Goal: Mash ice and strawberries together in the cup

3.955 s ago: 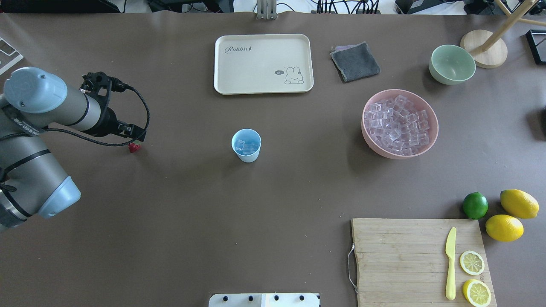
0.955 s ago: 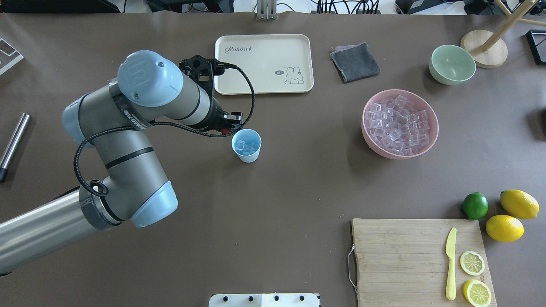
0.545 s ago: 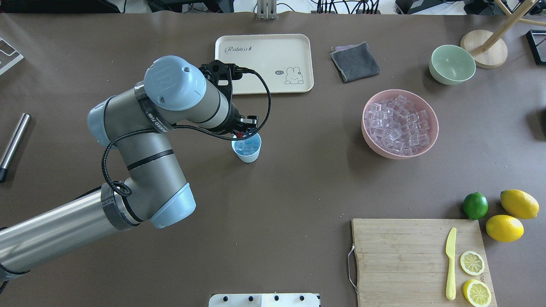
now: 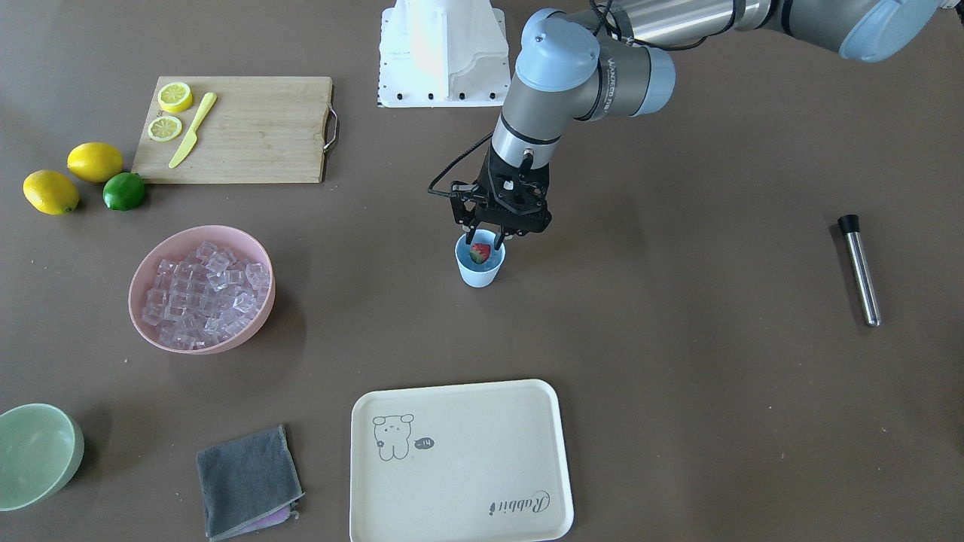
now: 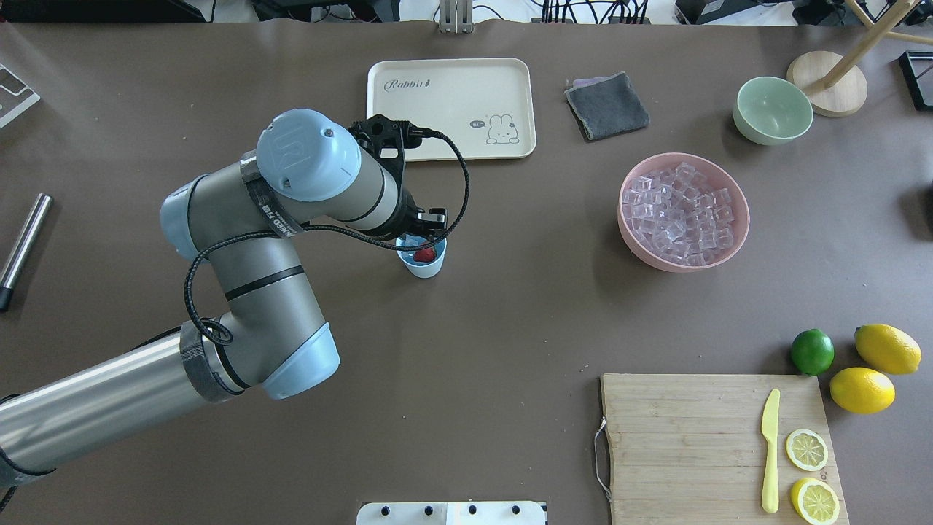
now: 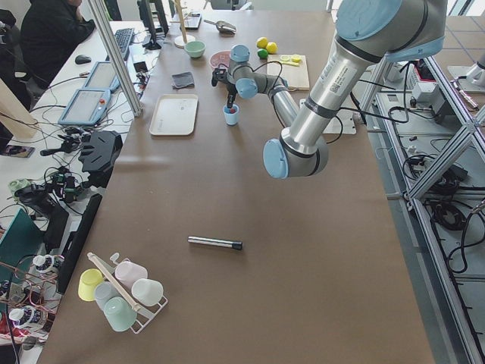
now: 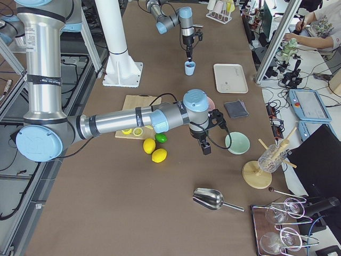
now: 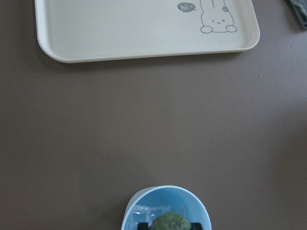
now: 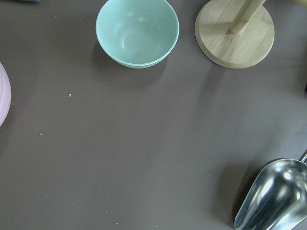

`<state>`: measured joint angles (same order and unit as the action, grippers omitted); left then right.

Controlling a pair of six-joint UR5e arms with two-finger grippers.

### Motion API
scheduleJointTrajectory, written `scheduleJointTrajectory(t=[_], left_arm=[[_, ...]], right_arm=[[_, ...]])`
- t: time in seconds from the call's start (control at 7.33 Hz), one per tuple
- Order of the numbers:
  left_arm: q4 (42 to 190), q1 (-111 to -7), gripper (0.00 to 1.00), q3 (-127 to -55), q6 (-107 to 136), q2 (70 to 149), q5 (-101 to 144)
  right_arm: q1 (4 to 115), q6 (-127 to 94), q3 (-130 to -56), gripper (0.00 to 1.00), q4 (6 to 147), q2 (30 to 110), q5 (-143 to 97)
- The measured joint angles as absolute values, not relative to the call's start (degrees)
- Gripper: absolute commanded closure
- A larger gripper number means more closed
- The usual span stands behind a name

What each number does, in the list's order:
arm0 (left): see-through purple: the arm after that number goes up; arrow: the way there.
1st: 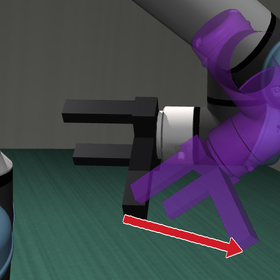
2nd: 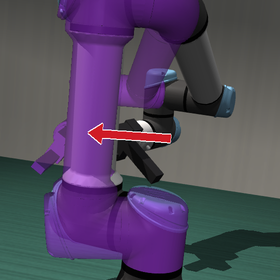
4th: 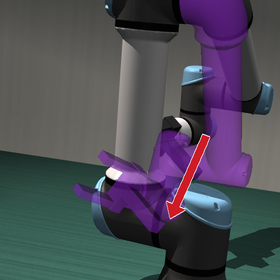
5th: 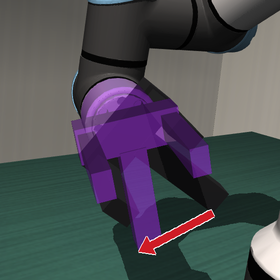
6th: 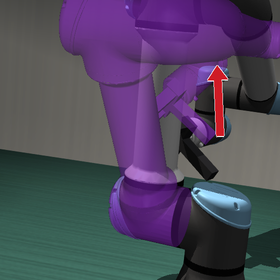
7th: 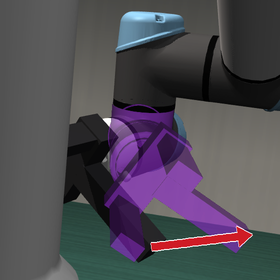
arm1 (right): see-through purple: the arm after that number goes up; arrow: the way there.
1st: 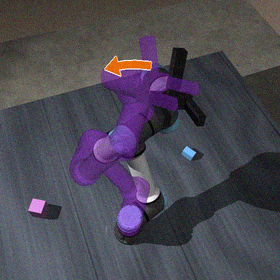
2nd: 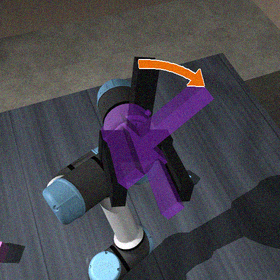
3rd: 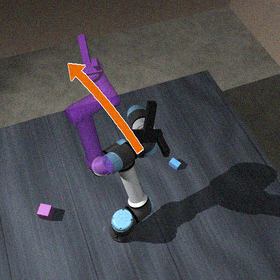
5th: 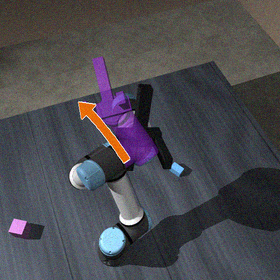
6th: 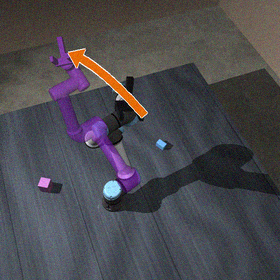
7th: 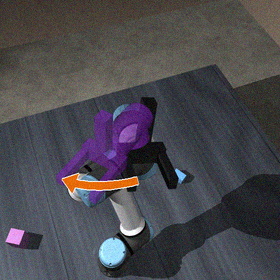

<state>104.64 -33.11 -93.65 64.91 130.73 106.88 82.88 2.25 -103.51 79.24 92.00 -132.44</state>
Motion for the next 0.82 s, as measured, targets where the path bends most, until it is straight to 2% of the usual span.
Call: scheduleJointTrajectory(t=[0.14, 0.41, 0.55, 0.82], left_arm=[[105.3, -33.3, 0.01, -94.2, 64.9, 130.3, 106.9], [105.6, -38.2, 0.01, -98.4, 63.9, 123.7, 109.0], [105.5, -43.6, 0.01, -99.3, 62.2, 119.2, 112.8], [105.4, -59.3, 0.01, -95.8, 48.1, 110.1, 122.9]], right_arm=[[82.9, 2.3, -103.5, 0.02, 79.2, 92.2, -132.8], [82.9, 2.6, -102.9, 0.02, 79.1, 92.3, -133.2], [82.9, 2.6, -102.8, 0.02, 78.9, 92.3, -133.3], [82.9, 2.6, -102.8, 0.02, 78.8, 92.0, -133.4]])
